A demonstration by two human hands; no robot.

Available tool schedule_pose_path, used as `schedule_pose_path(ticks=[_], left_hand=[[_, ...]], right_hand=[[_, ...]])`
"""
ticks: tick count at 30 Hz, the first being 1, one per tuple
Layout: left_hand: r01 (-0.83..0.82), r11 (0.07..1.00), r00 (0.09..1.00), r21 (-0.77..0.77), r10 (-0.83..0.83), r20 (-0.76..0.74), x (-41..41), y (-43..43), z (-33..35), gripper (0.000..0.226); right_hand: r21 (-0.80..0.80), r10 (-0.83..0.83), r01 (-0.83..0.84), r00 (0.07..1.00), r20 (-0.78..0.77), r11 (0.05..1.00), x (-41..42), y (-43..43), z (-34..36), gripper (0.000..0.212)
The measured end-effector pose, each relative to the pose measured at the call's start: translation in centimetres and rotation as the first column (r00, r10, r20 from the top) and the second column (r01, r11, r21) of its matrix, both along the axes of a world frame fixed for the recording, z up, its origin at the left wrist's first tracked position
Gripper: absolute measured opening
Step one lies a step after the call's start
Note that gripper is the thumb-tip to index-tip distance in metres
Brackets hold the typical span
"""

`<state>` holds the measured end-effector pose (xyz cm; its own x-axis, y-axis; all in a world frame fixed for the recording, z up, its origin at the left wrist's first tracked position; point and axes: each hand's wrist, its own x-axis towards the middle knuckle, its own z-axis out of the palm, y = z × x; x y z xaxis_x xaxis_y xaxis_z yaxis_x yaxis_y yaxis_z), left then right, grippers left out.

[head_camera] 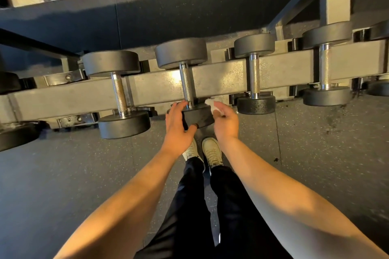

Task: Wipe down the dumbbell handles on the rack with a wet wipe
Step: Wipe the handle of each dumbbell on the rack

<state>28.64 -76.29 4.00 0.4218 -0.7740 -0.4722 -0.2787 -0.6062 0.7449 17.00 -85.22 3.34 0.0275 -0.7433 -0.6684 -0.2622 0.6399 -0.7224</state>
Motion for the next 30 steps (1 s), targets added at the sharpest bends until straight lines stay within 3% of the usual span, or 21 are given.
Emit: schedule_pose_path(ticks=[4, 8, 11, 15, 18, 21, 25, 30], left_hand=[[-0.068, 0.997, 0.995, 0.02, 0.07, -0.073, 0.0, -0.2, 0.5, 0.067], [-0.117, 0.993, 0.99, -0.012, 0.116, -0.081, -0.4, -0.2, 0.2, 0.059], [-0.133, 0.991, 0.988, -0.021, 0.13, -0.084, -0.4, -0.1, 0.3, 0.054], [-0.107, 0.993, 0.992, -0.041, 0.104, -0.069, -0.5, 0.5, 0.2, 0.066], [-0.126, 0.991, 0.991, -0.044, 0.125, -0.039, -1.0, 0.4, 0.0, 0.067], [-0.148, 0.989, 0.989, -0.025, 0.147, -0.032, -1.2, 0.4, -0.2, 0.066], [-0.188, 0.982, 0.977, -0.023, 0.185, -0.105, -1.0, 0.5, 0.3, 0.066], [-0.263, 0.964, 0.946, -0.048, 0.248, -0.208, -0.3, 0.7, 0.2, 0.05]], right_hand=[[-0.153, 0.152, -0.159, 0.987, -0.055, 0.975, 0.4, 1.1, 1.1, 0.04], [-0.262, 0.433, -0.421, 0.901, -0.011, 0.868, 1.3, 3.3, 2.3, 0.042], [-0.298, 0.52, -0.506, 0.853, -0.039, 0.809, 1.6, 4.1, 1.8, 0.044], [-0.318, 0.417, -0.473, 0.879, -0.23, 0.822, 0.2, 3.1, 0.6, 0.047], [-0.206, 0.195, -0.231, 0.964, -0.18, 0.951, -0.1, 2.3, -0.1, 0.046], [-0.027, 0.062, -0.068, 0.984, -0.164, 0.997, 0.2, 1.3, -1.4, 0.042], [-0.127, 0.18, -0.213, 0.956, -0.231, 0.969, 0.3, 2.1, -0.2, 0.044], [-0.251, 0.36, -0.388, 0.921, -0.151, 0.887, 0.9, 4.7, 1.4, 0.055]])
